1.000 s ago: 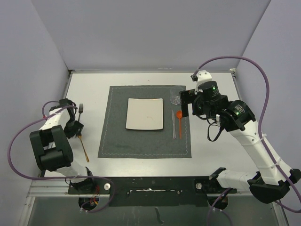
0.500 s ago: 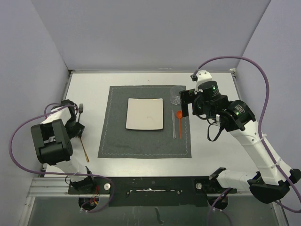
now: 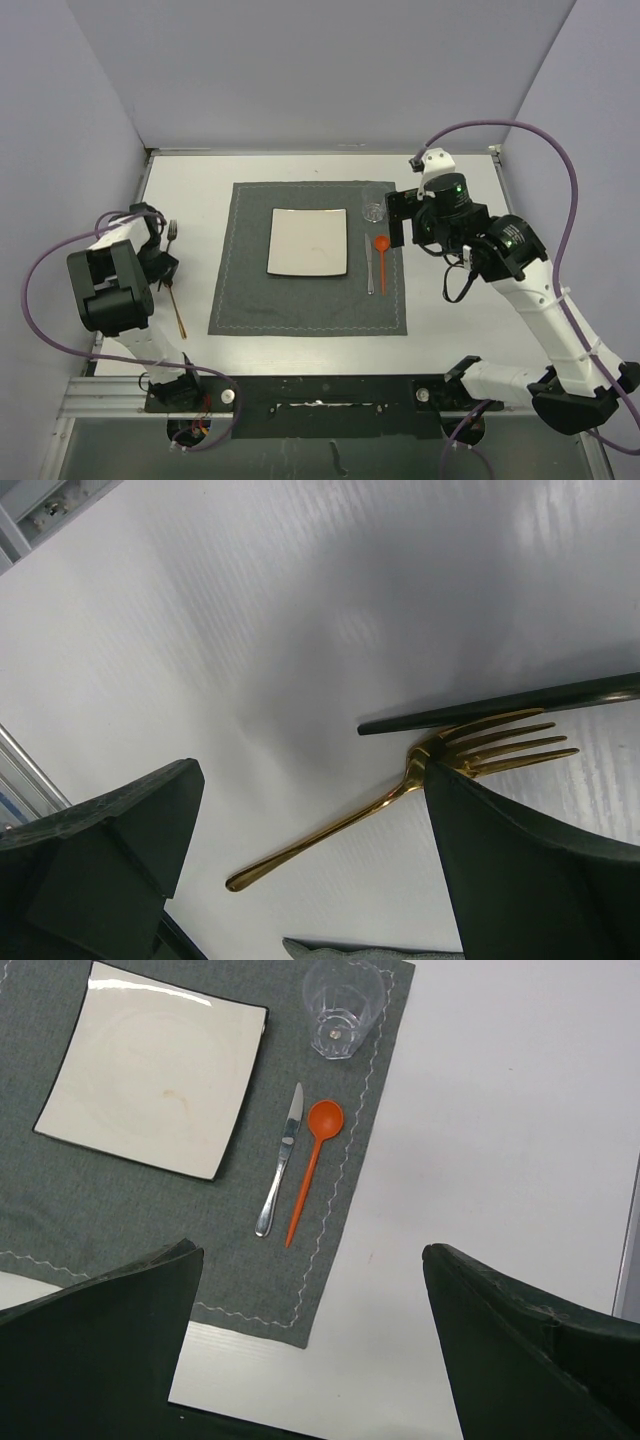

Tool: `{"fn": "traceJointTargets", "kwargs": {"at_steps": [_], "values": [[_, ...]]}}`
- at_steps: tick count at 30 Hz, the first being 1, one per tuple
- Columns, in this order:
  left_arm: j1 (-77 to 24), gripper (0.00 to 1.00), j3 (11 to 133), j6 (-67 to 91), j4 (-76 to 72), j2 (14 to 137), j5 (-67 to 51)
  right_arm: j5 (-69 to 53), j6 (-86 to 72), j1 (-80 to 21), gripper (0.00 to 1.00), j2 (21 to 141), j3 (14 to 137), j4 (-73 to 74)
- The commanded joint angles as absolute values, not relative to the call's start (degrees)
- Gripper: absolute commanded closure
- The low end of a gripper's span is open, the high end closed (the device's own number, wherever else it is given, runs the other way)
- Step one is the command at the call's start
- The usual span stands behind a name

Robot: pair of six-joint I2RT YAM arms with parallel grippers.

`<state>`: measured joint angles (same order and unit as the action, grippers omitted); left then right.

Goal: Set the dinner table for one person
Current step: Pick up the fork at the center of the board.

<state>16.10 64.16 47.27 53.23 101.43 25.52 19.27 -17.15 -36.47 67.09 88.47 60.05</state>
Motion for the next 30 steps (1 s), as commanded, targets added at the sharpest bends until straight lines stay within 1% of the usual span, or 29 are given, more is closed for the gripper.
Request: {"fn": "traceJointTargets", "kwargs": {"at_steps": [1,19,30], "values": [[16.2,0.04,65.2,47.6,48.8,106.1,24.5,21.6,-17.1,-36.8,0.02,65.2,88.1,57.9],[13.6,0.04,75.8,41.9,49.3,115.9,21.0,23.2,-18.0,-36.8,0.02,65.4,84.5,55.2],[12.0,0.04,85.4,39.8,52.0,123.2,21.6,23.4,-18.9,-36.9,0.02,66.9,83.0,52.7]]}}
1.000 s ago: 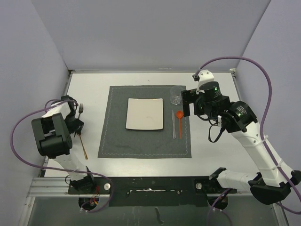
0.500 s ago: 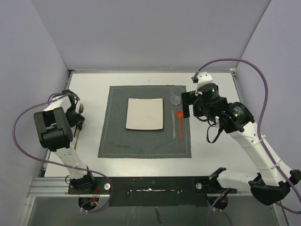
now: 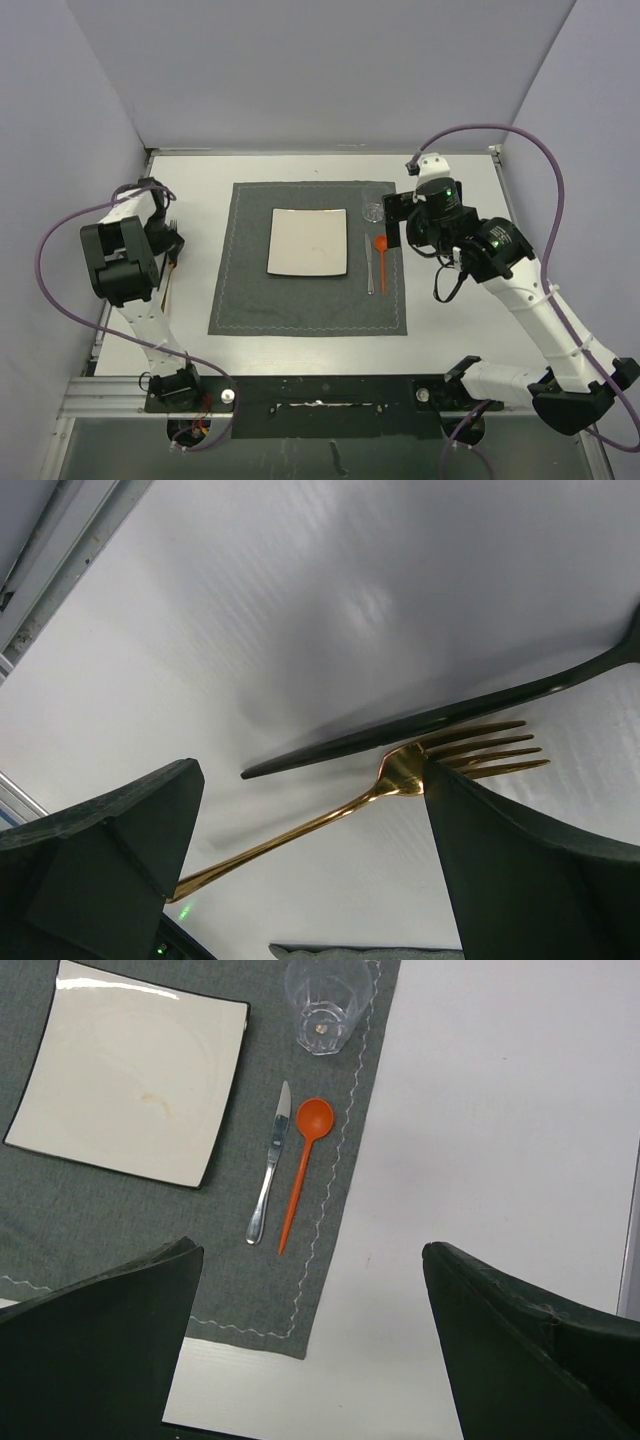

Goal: Set the dinner table for one person
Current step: Pick up the fork at the center of the board.

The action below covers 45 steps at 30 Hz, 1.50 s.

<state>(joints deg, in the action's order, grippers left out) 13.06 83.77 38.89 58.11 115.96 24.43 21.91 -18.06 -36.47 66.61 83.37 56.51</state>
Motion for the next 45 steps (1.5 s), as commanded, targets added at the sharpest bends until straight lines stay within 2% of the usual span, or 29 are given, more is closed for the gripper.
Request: {"fn": "traceJointTargets", "kwargs": {"at_steps": [1,16,25,34,45], "values": [[11.8,0.04,86.2,39.7,52.0,124.0,21.6,23.5,-19.1,-36.9,0.02,67.0,82.6,52.5],[8.2,0.04,103.5,40.1,57.9,135.6,22.2,24.9,-18.8,-36.7,0.02,72.4,80.4,48.2],[7.0,0.04,109.0,40.6,60.0,138.0,22.6,25.5,-18.0,-36.4,0.02,73.6,79.6,47.0],[7.1,0.03,106.4,38.6,60.6,128.9,23.0,23.5,-18.9,-36.1,0.02,70.1,77.3,45.7],[7.5,0.03,98.0,36.0,64.4,118.5,23.7,20.4,-22.3,-36.1,0.02,62.9,68.3,41.6]]}}
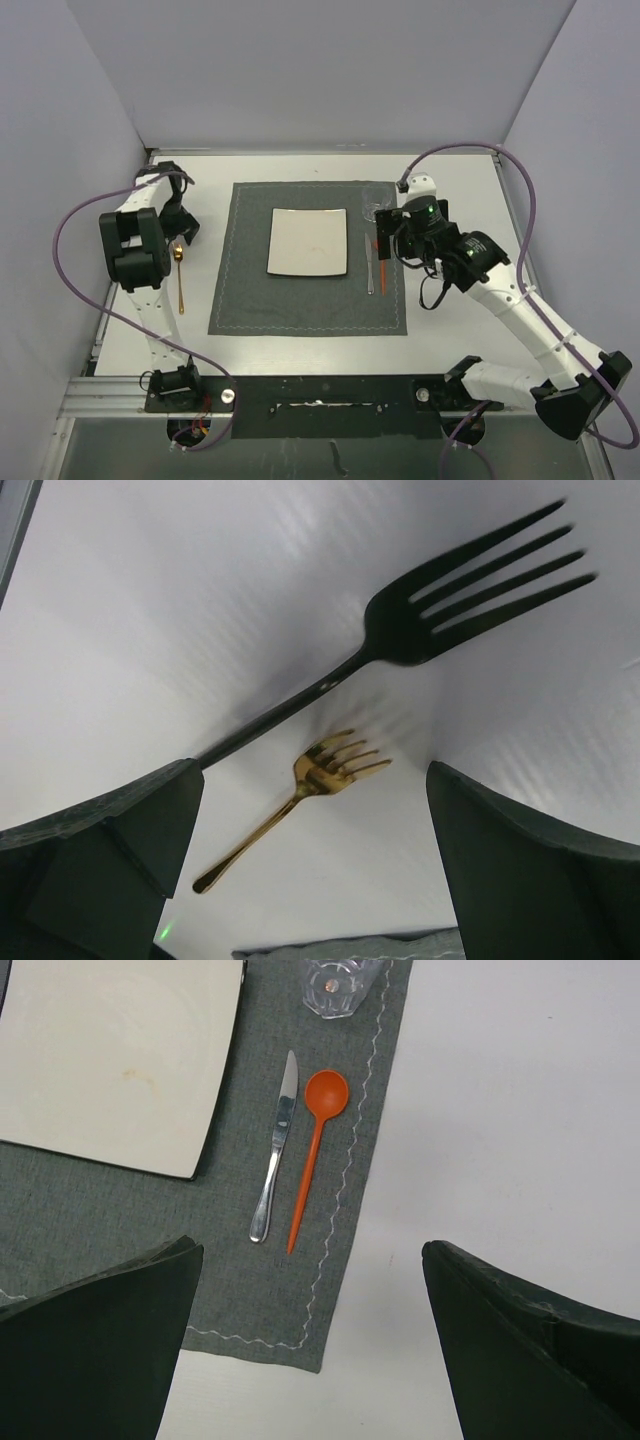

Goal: Set the dinner table for one person
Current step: Pick up the fork at the center of the board.

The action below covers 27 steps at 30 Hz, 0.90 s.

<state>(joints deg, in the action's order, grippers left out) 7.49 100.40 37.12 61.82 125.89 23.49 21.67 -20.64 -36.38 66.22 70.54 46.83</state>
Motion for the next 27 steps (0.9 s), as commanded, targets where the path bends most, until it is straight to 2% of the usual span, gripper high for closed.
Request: {"fn": "traceJointTargets", "kwargs": {"at_steps": [1,8,15,19,24,27], "values": [[7.5,0.03,97.1,36.1,64.6,117.6,23.7,20.0,-22.2,-36.1,0.02,62.3,67.4,41.0],[7.2,0.04,93.1,37.8,65.7,114.4,23.4,19.0,-21.0,-36.2,0.02,60.5,64.4,39.2],[6.0,0.12,91.8,39.0,66.8,112.6,24.6,18.0,-19.8,-36.0,0.02,59.8,62.3,37.4],[6.0,0.2,90.7,39.1,66.5,113.2,24.2,16.6,-20.5,-36.0,0.02,59.9,61.9,37.3],[6.1,0.41,90.9,39.0,66.2,115.7,23.1,15.7,-20.9,-36.0,0.02,59.3,60.8,36.9],[6.2,0.44,91.4,39.5,66.0,117.1,23.0,16.4,-20.5,-35.9,0.02,59.0,60.8,37.3]]}}
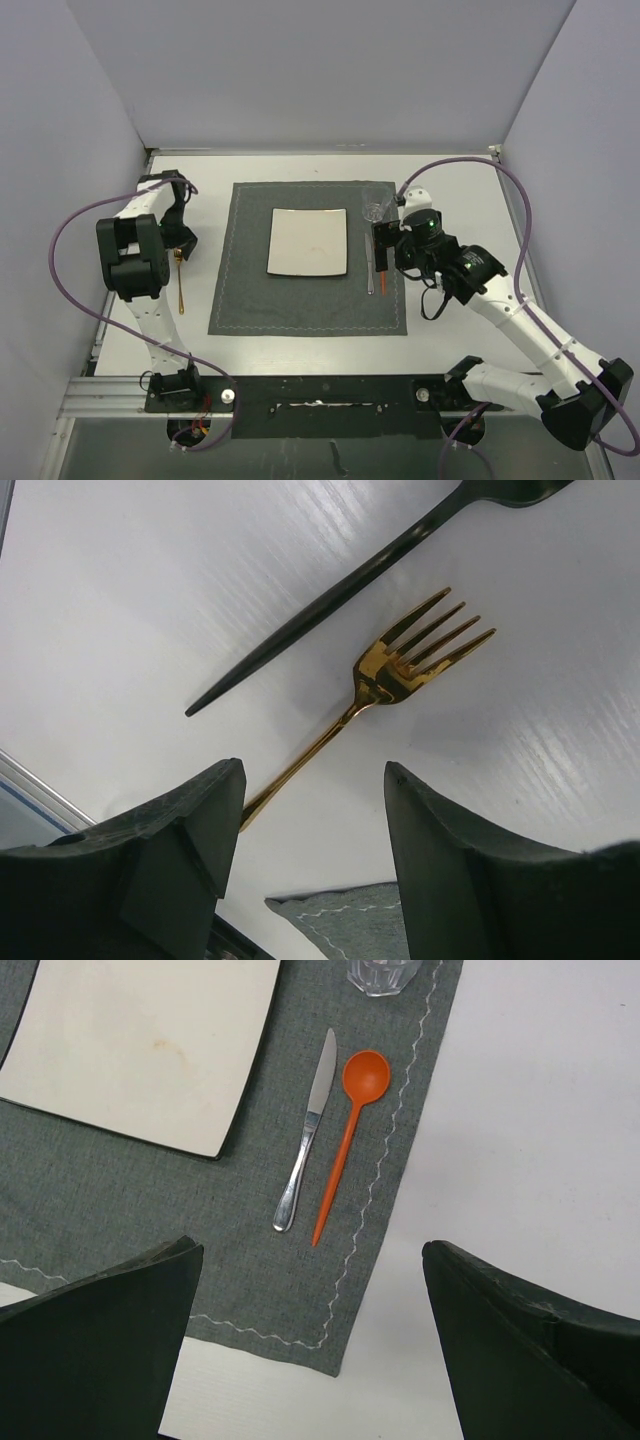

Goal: Set the dinner table for one person
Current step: Pick up the fork at the center of the board.

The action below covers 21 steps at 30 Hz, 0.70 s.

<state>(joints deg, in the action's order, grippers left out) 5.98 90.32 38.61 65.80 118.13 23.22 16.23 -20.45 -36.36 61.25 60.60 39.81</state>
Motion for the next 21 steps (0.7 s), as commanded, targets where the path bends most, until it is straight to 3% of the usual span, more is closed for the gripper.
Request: {"fn": "traceJointTargets", "kwargs": {"at_steps": [1,21], "values": [[6.2,0.44,91.6,39.7,65.8,117.4,22.9,16.5,-20.4,-35.8,0.02,58.9,60.9,37.4],[7.0,0.42,102.3,37.9,64.1,130.5,21.0,18.0,-20.3,-34.8,0.02,59.5,61.6,38.8]]}}
